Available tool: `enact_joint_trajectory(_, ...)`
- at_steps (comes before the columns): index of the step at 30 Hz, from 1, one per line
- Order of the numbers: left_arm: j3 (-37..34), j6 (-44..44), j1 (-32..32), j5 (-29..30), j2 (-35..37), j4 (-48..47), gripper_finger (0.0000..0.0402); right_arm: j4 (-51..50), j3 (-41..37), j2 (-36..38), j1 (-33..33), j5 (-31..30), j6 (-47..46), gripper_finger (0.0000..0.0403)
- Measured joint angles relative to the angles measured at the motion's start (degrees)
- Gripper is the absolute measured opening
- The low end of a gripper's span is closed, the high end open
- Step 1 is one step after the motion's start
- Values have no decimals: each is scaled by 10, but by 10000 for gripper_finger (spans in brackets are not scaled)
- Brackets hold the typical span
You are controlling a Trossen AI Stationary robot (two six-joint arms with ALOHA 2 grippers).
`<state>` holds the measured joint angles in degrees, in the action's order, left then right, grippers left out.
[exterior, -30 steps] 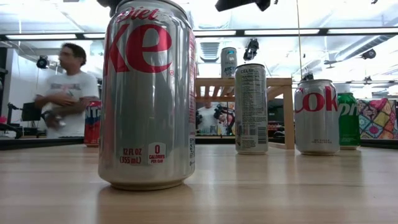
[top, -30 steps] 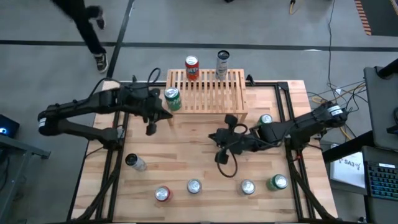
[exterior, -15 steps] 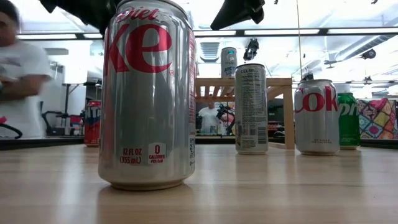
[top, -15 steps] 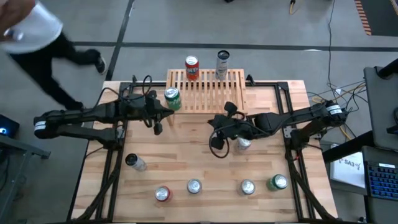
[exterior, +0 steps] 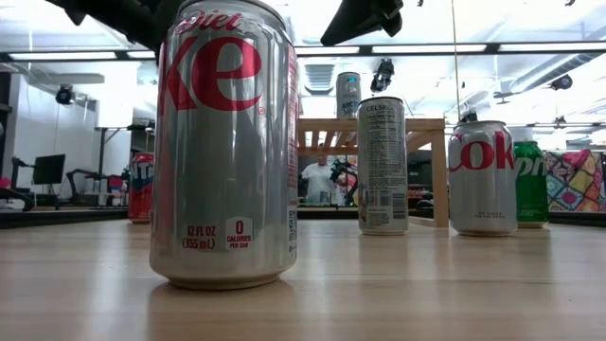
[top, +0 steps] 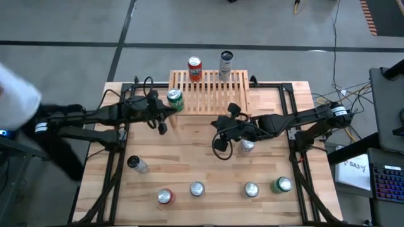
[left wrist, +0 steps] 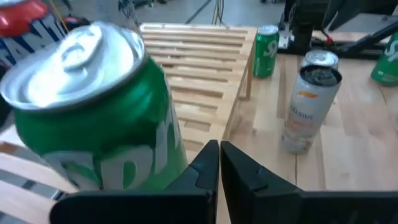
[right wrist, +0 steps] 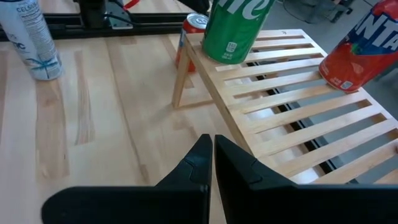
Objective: Place canned beverage on shelf
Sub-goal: Put the middle left green soda can on the shelf
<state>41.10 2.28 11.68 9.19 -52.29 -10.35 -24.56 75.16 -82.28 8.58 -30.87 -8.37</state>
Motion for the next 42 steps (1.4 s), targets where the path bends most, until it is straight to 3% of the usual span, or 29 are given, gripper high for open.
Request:
enact_joint_trajectory(6,0,2,0,37,-2,5,0,0,0,0,0,0,-1,9)
enact_joint_trajectory(16,-2,2,1,41,-6,14,0,0,-1,0,0,0,0,9)
enact_joint_trajectory(32,1,20,2,110,-65,29,0,-1,-1,0,0,-1,0,9)
enact_joint_trajectory(42,1,47,3,106,-70,29,0,-1,-2,0,0,-1,0,9)
